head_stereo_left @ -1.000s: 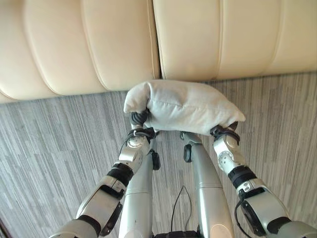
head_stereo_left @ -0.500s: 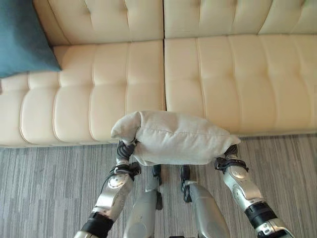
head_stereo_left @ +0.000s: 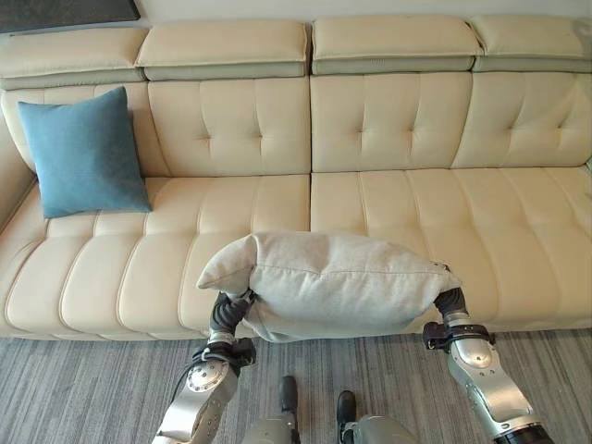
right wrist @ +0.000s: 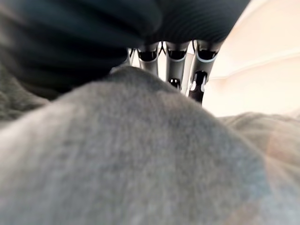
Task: Pick up all the scattered cushions and arrange them neatly on the sofa.
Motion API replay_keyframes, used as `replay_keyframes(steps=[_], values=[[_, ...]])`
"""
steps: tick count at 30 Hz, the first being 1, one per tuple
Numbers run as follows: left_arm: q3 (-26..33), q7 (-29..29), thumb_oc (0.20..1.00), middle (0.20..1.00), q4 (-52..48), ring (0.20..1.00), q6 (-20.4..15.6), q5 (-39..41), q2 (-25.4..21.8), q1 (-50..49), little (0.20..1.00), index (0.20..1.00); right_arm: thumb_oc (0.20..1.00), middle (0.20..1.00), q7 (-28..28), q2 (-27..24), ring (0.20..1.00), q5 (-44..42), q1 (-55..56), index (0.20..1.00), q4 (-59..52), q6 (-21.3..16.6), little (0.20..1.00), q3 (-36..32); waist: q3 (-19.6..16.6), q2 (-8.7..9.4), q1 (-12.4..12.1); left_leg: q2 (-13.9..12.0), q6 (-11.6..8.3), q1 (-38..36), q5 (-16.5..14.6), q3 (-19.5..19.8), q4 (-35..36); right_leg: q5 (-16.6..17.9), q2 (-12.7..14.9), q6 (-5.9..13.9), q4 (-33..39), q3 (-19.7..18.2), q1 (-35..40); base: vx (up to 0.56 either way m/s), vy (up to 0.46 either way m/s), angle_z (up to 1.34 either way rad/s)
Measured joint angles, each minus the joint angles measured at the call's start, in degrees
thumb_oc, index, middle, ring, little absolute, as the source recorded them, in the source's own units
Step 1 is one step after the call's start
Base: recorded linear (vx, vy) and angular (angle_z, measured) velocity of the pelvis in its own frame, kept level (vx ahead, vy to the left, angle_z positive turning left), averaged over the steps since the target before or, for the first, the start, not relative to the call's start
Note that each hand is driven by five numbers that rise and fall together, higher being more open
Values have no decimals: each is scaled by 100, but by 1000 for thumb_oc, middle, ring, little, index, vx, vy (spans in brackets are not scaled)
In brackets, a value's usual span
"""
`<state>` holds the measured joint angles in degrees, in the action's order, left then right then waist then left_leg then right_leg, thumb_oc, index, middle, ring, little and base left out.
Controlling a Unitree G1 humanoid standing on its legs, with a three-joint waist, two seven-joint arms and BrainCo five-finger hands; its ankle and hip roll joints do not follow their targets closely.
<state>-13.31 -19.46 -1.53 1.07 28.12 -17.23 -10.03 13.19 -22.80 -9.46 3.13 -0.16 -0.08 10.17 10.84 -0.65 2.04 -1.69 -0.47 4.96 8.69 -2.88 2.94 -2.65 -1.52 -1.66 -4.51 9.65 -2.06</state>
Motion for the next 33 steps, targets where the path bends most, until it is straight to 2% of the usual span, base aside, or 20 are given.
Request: replay_keyframes(steps=[4, 5, 6, 8, 11, 13, 14, 18, 20, 21, 22, 23, 24, 25, 26, 27, 29, 31, 32, 33], values=[[9, 52, 200, 200, 28, 200, 27, 7, 19, -41, 200, 200, 200, 200, -8, -15, 200, 132, -8, 200, 4, 34, 200, 4, 163, 226, -132, 150, -168, 568, -4, 142, -1233, -159, 186, -236, -123, 39, -23, -18, -83, 11], [10, 57, 200, 200, 60, 200, 30, 8, 42, -75, 200, 200, 200, 200, -14, -25, 200, 154, 8, 200, 4, 46, 200, 9, 204, 253, -179, 175, -207, 862, -72, 196, -1831, -141, 230, -302, -106, 102, 11, 77, -1, 15], [3, 63, 200, 200, 71, 200, 39, 9, 71, -93, 200, 200, 200, 200, -14, -28, 200, 154, 24, 200, 4, 49, 200, 5, 250, 224, -197, 190, -193, 1105, -211, 261, -2376, -137, 210, -311, -95, 153, 62, 93, -6, 11], [2, 79, 200, 200, 76, 200, 51, 7, 82, -84, 200, 200, 200, 200, -4, -28, 200, 154, 14, 200, 6, 53, 200, -6, 323, 179, -232, 202, -121, 1251, -429, 217, -2431, -172, 185, -319, -100, 155, 73, 68, 12, 14], [6, 97, 200, 200, 135, 200, 68, 0, 93, -62, 200, 200, 200, 200, 4, -16, 200, 154, 24, 200, 9, 61, 200, -23, 442, 156, -235, 259, -140, 1293, -492, 119, -1627, -159, 204, -362, -18, 173, -21, 237, 84, 12], [-1, 117, 200, 200, 226, 200, 93, -6, 129, 49, 200, 200, 200, 200, 38, -32, 200, 157, 14, 200, 9, 64, 200, -23, 491, 126, -232, 278, -226, 1280, -427, 163, -418, 42, 183, -302, 203, 220, -11, 263, 135, 15], [5, 115, 200, 200, 256, 200, 106, -11, 133, 66, 200, 200, 200, 200, 37, -36, 200, 166, 14, 200, 10, 68, 200, -22, 514, 86, -237, 250, -245, 1292, -386, 226, -208, 59, 164, -312, 262, 229, 27, 291, 153, 5], [59, 114, 200, 200, 271, 200, 154, -60, 181, 4, 200, 200, 200, 200, -5, -21, 200, 314, 52, 200, 15, 187, 200, -21, 517, -54, -250, 116, -204, 1004, -359, 230, 52, -87, 91, -6, 659, 48, 527, 365, 197, -23], [51, 117, 200, 200, 241, 200, 153, -61, 172, -12, 200, 200, 200, 200, -8, 10, 200, 392, 119, 200, -29, 184, 200, -68, 447, -74, -229, 183, -39, 859, -53, 108, 5, -279, 205, 217, 529, -57, 584, 400, 248, -38], [43, 116, 200, 200, 165, 200, 152, -66, 102, 45, 200, 200, 200, 200, 1, 52, 200, 395, 159, 200, -50, 183, 200, -89, 385, 69, -226, 423, 355, 759, 279, -177, 19, -441, 527, 510, 346, -188, 576, 346, 292, -17], [40, 115, 200, 200, 148, 200, 153, -69, 27, 149, 200, 200, 200, 200, 5, 80, 200, 397, 163, 200, -68, 183, 200, -101, 368, 157, -204, 573, 430, 736, 150, -196, 23, -455, 655, 581, 301, -193, 594, 344, 291, -27], [34, 106, 200, 200, 169, 200, 154, -87, -32, 285, 200, 200, 200, 200, 6, 98, 200, 406, 112, 200, -62, 190, 200, -110, 388, 194, -252, 627, 565, 686, -57, -251, 15, -629, 735, 744, -157, -253, 386, 138, 244, -18], [60, 95, 200, 200, 236, 200, 155, -127, -59, 378, 200, 200, 200, 200, -2, 129, 200, 425, 39, 200, -9, 196, 200, -103, 385, 167, -261, 626, 592, 647, -72, -275, 18, -785, 799, 824, -911, -298, 45, 146, 246, -29], [77, 78, 200, 200, 218, 200, 166, -227, -192, 487, 200, 200, 200, 200, 0, 185, 200, 459, 10, 200, -52, 201, 200, -41, 395, 183, -185, 643, 764, 360, -86, -284, 44, -930, 987, 1130, -2653, -369, -740, 144, 247, -13], [98, 79, 200, 200, 177, 200, 142, -232, -287, 458, 200, 200, 200, 200, -9, 225, 200, 488, -5, 200, -53, 195, 200, 2, 400, 240, -198, 702, 752, 186, -203, -361, 66, -902, 1146, 1211, -3365, -328, -970, 130, 160, -6], [151, 86, 200, 200, 164, 200, 149, -235, -337, 470, 200, 200, 200, 200, -11, 284, 200, 501, 23, 200, -46, 192, 200, 10, 382, 291, -179, 738, 854, -55, -294, -407, 66, -902, 1212, 1197, -3445, -355, -1100, 108, 103, -7], [190, 86, 200, 200, 127, 200, 144, -243, -356, 495, 200, 200, 200, 200, -14, 296, 200, 501, -32, 200, -50, 183, 200, 29, 383, 262, -156, 737, 855, -194, -392, -388, 74, -977, 1198, 1065, -3494, -357, -1424, 118, 61, -2], [215, 86, 200, 200, 116, 200, 144, -345, -381, 575, 200, 200, 200, 200, -12, 296, 200, 501, -96, 200, -23, 186, 200, 26, 390, 240, -146, 712, 843, -298, -414, -411, 116, -934, 1100, 895, -2983, -317, -1646, 136, -40, 11], [232, 83, 200, 200, 101, 200, 141, -451, -387, 572, 200, 200, 200, 200, -14, 305, 200, 499, -103, 200, -5, 191, 200, 17, 393, 200, -124, 629, 693, -393, -514, -455, 128, -931, 1019, 844, -2353, -207, -1642, 119, -84, -1], [231, 86, 200, 200, 86, 200, 138, -460, -396, 554, 200, 200, 200, 200, -13, 333, 200, 499, -135, 200, -6, 190, 200, 13, 397, 181, -166, 603, 691, -430, -515, -537, 141, -759, 937, 860, -1814, -200, -1535, 162, -100, -6]])
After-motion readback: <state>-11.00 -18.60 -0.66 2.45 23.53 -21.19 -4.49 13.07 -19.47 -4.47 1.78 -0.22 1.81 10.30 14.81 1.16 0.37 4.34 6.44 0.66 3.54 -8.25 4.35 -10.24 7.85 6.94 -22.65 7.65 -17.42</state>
